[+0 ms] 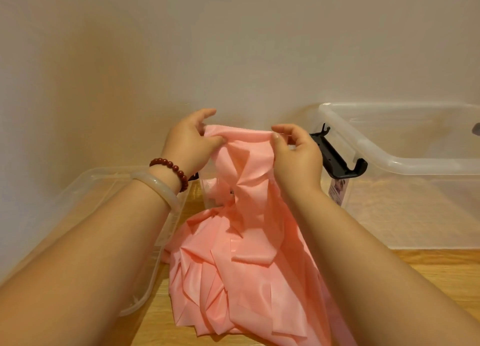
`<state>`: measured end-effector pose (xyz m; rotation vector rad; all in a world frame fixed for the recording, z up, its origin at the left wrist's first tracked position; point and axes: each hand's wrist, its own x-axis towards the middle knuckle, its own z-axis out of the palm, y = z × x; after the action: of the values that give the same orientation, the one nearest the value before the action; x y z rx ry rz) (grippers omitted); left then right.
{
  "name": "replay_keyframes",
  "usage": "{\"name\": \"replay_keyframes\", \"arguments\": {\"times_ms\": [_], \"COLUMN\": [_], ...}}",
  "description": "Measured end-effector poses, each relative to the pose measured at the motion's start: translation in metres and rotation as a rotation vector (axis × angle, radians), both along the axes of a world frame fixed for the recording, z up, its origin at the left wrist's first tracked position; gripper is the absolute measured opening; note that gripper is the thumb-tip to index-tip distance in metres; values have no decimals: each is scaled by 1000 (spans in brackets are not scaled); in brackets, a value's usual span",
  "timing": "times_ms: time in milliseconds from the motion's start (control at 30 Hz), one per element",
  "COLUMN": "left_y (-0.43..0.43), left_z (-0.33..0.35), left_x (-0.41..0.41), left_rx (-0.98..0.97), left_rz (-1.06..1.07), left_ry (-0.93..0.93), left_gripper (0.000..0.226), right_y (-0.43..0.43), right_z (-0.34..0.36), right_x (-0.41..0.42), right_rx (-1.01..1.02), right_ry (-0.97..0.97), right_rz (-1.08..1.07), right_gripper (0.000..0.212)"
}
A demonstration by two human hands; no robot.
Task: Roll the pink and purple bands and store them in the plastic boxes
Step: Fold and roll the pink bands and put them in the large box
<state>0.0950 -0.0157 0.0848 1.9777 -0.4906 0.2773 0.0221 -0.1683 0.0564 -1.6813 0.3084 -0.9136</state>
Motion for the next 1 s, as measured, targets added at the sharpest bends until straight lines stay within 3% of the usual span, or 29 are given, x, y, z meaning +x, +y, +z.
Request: {"name": "replay_keyframes", "arguments": {"times_ms": [133,233,300,400,500,633,733,867,1000], "left_y": [-6,-12,-16,-16,-13,-4,3,10,18], "left_z": [5,7,9,10,5,-8,-13,-19,-23], "left_x": [5,10,13,13,11,4,-7,-11,-6], "left_rx": [-39,-134,-142,74,359,427,484,506,421], "left_rz": [31,-15,17,15,-25,25,-61,-111,-78], "left_ry": [4,89,103,80,106,42,-13,0,-40], "left_gripper": [35,28,32,41,50,55,55,27,15], "right_y": [-12,-20,-22,-21,-17,-8,-2,-8,-19], "right_z": [22,33,37,32,17,-6,-22,-31,-32], "right_x": [13,21,27,34,30,7,-4,-6,-4], "right_rx": [81,-7,-97,-272,-405,-511,-579,-705,-761], "right_ry": [-37,26,117,329,429,380,348,368,219], "right_rz": [-42,-93,-102,-35,-48,-165,-159,-153,-125], "right_gripper": [10,4,11,33,40,43,40,27,12]}}
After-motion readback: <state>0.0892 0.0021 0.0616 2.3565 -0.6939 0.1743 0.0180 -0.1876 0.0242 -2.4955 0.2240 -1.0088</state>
